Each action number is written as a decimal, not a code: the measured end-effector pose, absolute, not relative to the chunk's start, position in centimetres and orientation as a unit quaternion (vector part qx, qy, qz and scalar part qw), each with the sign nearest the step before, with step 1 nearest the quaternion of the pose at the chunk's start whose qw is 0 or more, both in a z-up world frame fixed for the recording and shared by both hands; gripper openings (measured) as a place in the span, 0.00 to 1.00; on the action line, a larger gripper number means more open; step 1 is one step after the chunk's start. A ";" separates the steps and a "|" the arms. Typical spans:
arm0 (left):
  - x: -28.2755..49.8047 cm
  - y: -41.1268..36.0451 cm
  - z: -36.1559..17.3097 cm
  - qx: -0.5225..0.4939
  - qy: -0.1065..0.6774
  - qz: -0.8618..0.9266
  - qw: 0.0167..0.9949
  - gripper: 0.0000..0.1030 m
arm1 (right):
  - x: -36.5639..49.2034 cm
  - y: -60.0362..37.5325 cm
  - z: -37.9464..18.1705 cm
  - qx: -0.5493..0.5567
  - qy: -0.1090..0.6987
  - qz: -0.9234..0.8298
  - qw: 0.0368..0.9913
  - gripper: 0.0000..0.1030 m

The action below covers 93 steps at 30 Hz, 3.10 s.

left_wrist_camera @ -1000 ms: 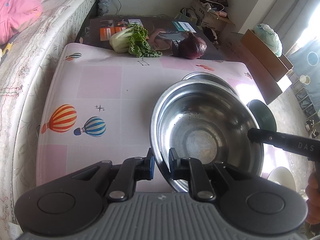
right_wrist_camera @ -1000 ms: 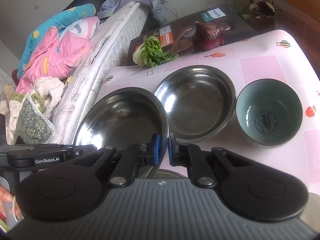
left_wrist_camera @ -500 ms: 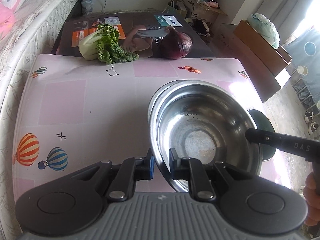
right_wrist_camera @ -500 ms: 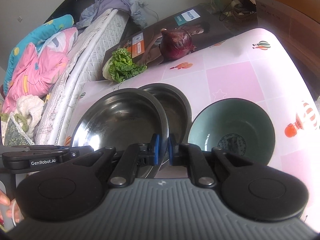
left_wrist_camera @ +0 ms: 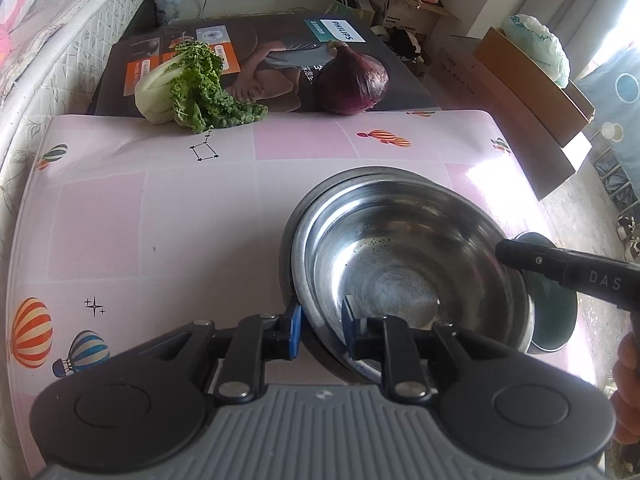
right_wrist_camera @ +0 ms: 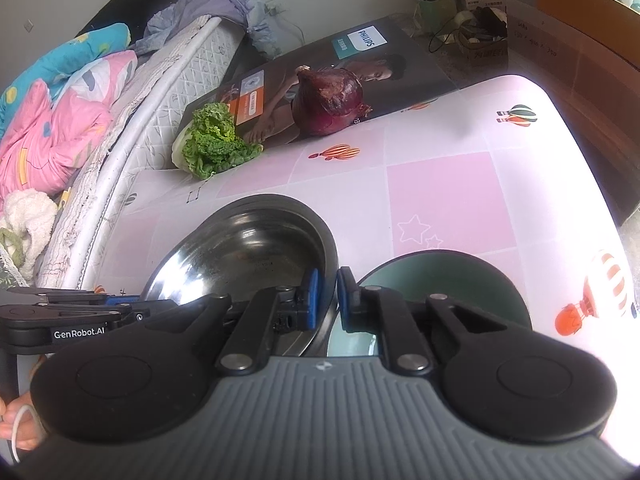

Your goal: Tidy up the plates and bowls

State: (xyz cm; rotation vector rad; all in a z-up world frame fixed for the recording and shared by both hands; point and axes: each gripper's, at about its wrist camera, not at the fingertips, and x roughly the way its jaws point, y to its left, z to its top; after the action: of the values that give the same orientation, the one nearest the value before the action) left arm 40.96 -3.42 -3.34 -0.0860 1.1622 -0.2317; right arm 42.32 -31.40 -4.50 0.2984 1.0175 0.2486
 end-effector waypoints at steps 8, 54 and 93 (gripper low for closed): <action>40.7 -3.4 -2.7 -0.036 0.532 -0.104 0.840 0.42 | 42.7 -31.9 -4.7 0.152 0.482 0.121 0.855 0.13; 28.0 -10.9 3.6 -0.029 0.447 -0.183 0.875 0.91 | 24.6 -42.8 3.4 0.233 0.413 0.131 0.871 0.24; 37.7 -16.0 -4.7 -0.076 0.538 -0.186 0.819 0.16 | 38.5 -46.0 -9.6 0.299 0.487 0.130 0.810 0.12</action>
State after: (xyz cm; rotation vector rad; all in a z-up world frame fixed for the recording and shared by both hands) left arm 37.65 -16.05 -4.68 -0.1626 1.1452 -0.3964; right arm 38.49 -45.96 -9.63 0.6396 1.0404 0.2781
